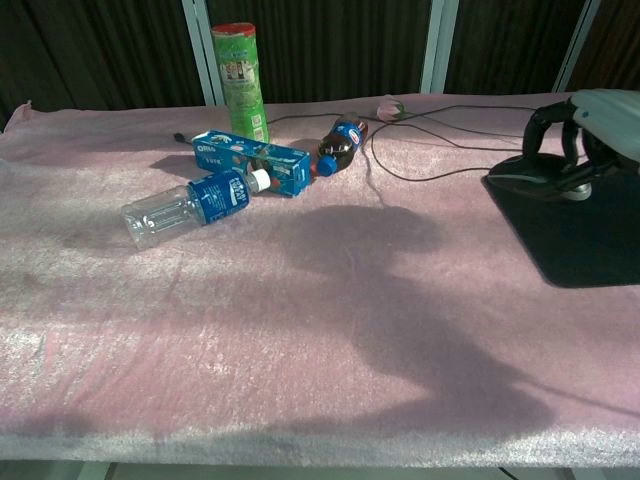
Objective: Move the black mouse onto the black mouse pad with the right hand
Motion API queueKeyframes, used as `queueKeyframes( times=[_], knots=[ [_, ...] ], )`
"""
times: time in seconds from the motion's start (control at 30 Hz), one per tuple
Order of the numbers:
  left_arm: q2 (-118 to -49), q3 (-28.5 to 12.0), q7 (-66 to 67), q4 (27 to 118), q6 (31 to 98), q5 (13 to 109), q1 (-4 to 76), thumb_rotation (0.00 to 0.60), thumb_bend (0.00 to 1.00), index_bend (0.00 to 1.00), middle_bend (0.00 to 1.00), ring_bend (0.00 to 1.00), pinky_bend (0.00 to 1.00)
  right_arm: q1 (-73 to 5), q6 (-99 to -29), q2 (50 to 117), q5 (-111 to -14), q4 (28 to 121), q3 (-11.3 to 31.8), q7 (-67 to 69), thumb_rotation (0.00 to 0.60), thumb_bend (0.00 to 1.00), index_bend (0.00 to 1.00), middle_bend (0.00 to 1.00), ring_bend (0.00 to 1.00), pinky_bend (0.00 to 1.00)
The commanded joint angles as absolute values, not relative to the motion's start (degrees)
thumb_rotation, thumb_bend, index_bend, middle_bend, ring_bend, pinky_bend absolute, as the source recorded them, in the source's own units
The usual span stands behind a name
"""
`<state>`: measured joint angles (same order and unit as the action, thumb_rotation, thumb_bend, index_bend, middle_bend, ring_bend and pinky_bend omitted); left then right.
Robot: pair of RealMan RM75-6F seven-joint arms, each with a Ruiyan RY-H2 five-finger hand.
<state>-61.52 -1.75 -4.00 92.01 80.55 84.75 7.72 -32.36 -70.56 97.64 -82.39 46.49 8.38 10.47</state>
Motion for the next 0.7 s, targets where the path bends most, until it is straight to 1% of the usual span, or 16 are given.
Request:
queueKeyframes(
  times=[0.03,0.17,0.27,0.33,0.37,0.4,0.43,0.47,0.5,0.57,0.6,0.63,0.67,0.7],
  knots=[
    [-61.53,-1.74,-3.99,92.05,80.63,84.72,7.65,0.600,0.35,0.19,0.10,0.08,0.43,-28.99,-71.05,93.85,-80.69,46.92,7.97,8.14,0.600,0.43,0.82,0.63,0.73,0.81],
    [-61.66,-1.65,-3.47,92.13,80.49,84.88,7.75,0.600,0.35,0.19,0.10,0.08,0.43,-27.52,-67.73,92.71,-78.25,44.29,8.15,8.93,0.600,0.43,0.82,0.63,0.73,0.81],
    [-61.82,-1.70,-3.01,92.15,80.10,84.75,7.98,0.600,0.35,0.20,0.10,0.08,0.43,-27.46,-64.29,93.16,-77.75,40.55,7.53,10.29,0.600,0.43,0.79,0.63,0.72,0.80],
    [-61.91,-1.70,-2.69,92.18,79.85,84.57,8.08,0.600,0.35,0.21,0.10,0.08,0.43,-27.78,-61.75,93.67,-77.87,38.13,6.94,11.42,0.600,0.43,0.74,0.63,0.65,0.75],
    [-61.96,-1.75,-2.55,92.19,79.72,84.43,8.14,0.600,0.35,0.22,0.10,0.09,0.43,-27.97,-60.40,93.89,-78.01,37.04,6.61,12.42,0.600,0.43,0.70,0.61,0.60,0.70],
    [-61.99,-1.78,-2.46,92.20,79.65,84.33,8.18,0.600,0.35,0.22,0.10,0.09,0.43,-28.12,-59.19,93.96,-78.06,36.44,6.38,13.20,0.600,0.43,0.64,0.55,0.51,0.62],
    [-62.01,-1.80,-2.38,92.21,79.59,84.26,8.20,0.600,0.35,0.22,0.10,0.09,0.43,-28.28,-57.88,93.84,-78.21,36.10,6.05,14.00,0.600,0.43,0.61,0.52,0.47,0.58],
    [-62.00,-1.81,-2.36,92.22,79.53,84.21,8.22,0.600,0.35,0.22,0.10,0.09,0.43,-28.44,-56.52,93.61,-78.32,35.97,5.73,14.77,0.600,0.41,0.54,0.45,0.38,0.49],
    [-62.00,-1.82,-2.39,92.25,79.44,84.11,8.24,0.600,0.35,0.22,0.10,0.09,0.43,-28.62,-54.77,93.14,-78.40,36.12,5.36,15.57,0.600,0.37,0.46,0.37,0.28,0.40],
    [-61.97,-1.84,-2.43,92.25,79.40,84.06,8.26,0.600,0.35,0.22,0.10,0.09,0.43,-28.76,-52.97,92.23,-78.58,36.84,4.90,16.21,0.600,0.29,0.30,0.23,0.12,0.24],
    [-61.96,-1.84,-2.46,92.24,79.39,84.03,8.26,0.600,0.35,0.22,0.10,0.09,0.43,-28.74,-52.38,91.72,-78.66,37.43,4.71,16.32,0.600,0.26,0.22,0.16,0.05,0.18],
    [-61.95,-1.85,-2.48,92.24,79.40,84.01,8.25,0.600,0.35,0.22,0.10,0.09,0.43,-28.66,-51.93,90.81,-78.85,38.63,4.46,16.38,0.600,0.24,0.17,0.12,0.03,0.15],
    [-61.93,-1.87,-2.53,92.25,79.42,83.99,8.25,0.600,0.35,0.22,0.10,0.09,0.43,-28.38,-51.89,89.45,-79.03,40.52,4.20,16.03,0.600,0.22,0.10,0.06,0.00,0.12],
    [-61.92,-1.85,-2.58,92.26,79.46,84.02,8.23,0.600,0.35,0.22,0.10,0.09,0.43,-28.15,-51.72,88.14,-79.07,42.29,3.97,15.18,0.600,0.20,0.05,0.02,0.00,0.09]
  ],
)
